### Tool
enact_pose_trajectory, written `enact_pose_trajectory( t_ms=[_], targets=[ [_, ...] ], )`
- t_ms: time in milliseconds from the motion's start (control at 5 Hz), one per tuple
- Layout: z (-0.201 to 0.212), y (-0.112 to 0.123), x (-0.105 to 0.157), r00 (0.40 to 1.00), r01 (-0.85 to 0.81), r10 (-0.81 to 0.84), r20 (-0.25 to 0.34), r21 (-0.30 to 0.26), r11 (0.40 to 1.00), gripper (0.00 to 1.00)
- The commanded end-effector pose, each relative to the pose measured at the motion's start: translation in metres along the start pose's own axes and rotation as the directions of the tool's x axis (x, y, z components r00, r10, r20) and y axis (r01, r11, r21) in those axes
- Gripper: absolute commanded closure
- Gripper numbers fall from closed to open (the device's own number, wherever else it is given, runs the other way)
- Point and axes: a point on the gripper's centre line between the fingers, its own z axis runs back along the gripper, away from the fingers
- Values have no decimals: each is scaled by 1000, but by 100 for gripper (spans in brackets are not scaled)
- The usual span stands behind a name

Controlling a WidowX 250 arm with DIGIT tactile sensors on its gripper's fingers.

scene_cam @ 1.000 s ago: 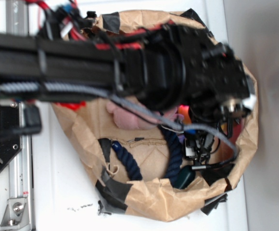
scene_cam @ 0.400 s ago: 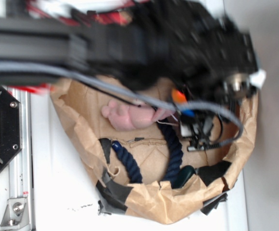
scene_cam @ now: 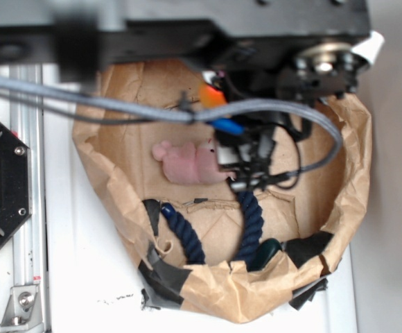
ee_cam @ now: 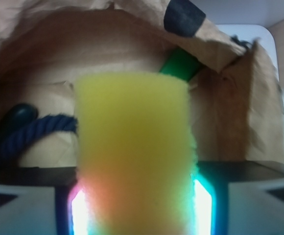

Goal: Grab the green sponge.

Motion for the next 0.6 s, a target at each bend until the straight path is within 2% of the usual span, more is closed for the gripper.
enact_pose_trajectory(
  t_ms=[0,200,400],
  targets=[
    [37,-3,-13,992,-8,6,129,20,1000,100],
    [35,-3,-16,985,-34,28,170,37,999,100],
    [32,-1,-16,985,-55,46,169,46,997,100]
  ],
)
